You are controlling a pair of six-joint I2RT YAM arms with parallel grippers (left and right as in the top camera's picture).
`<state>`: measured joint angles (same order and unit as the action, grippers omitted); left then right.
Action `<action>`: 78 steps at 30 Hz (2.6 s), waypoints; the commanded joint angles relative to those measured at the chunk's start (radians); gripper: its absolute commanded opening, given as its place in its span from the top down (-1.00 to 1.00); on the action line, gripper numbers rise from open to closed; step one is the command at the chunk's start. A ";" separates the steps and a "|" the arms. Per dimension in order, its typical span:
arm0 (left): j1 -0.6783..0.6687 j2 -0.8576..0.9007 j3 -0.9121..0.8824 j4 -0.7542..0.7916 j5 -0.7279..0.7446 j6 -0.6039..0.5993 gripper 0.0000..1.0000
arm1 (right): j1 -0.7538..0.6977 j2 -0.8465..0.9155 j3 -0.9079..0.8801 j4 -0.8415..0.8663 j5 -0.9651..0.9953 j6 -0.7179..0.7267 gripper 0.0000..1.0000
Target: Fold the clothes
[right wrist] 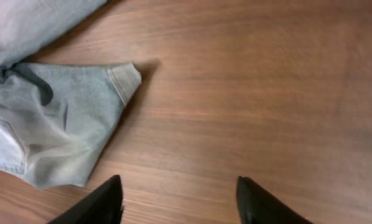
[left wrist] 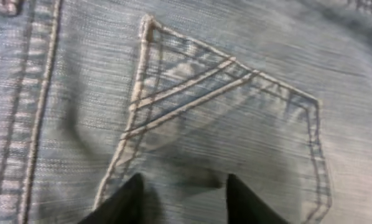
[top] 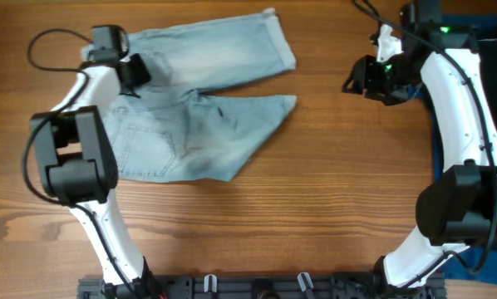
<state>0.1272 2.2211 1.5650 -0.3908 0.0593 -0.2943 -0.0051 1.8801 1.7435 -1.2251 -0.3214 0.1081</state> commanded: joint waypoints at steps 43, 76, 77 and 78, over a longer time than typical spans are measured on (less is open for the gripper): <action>-0.114 -0.564 0.069 -0.543 0.055 -0.001 -0.86 | 0.275 0.177 0.133 0.348 -0.042 0.059 0.92; -0.117 -0.552 0.068 -0.557 0.026 0.002 -0.86 | 0.321 0.235 0.032 0.344 -0.019 0.105 -0.43; -0.117 -0.552 0.068 -0.557 0.026 0.002 -0.86 | 0.323 0.241 0.013 0.370 -0.015 0.105 -0.42; -0.117 -0.552 0.068 -0.557 0.026 0.002 -0.86 | 0.325 0.247 -0.005 0.396 -0.012 0.101 -0.42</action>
<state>0.0139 1.6577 1.6299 -0.9440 0.0982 -0.3119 0.3035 2.1345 1.7939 -0.8738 -0.3317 0.2054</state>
